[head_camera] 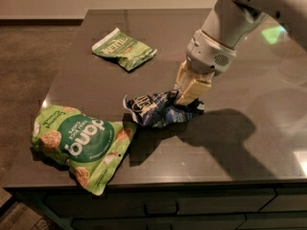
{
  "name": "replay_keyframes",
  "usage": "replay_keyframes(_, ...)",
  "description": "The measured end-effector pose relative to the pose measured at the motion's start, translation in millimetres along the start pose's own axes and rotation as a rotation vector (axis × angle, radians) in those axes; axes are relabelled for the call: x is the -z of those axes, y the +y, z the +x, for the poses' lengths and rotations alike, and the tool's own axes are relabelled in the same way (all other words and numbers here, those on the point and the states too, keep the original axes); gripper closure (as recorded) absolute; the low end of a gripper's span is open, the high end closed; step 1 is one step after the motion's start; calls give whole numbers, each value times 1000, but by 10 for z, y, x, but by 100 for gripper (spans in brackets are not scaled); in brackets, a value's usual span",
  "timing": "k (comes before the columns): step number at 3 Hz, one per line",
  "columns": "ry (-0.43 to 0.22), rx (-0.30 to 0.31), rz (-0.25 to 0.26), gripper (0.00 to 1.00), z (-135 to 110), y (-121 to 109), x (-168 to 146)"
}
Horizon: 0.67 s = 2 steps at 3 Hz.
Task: Move blue chip bag near green rice chip bag
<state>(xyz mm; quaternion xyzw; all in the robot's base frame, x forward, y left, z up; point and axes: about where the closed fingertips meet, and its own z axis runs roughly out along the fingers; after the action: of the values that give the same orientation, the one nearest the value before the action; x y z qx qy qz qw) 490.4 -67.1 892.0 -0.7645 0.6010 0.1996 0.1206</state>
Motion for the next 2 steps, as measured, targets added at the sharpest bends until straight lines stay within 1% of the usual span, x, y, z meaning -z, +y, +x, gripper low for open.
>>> replay_keyframes(1, -9, 18, 3, 35, -109, 23, -72)
replay_keyframes(2, -12, 19, 20, 12, -125, -25, -75)
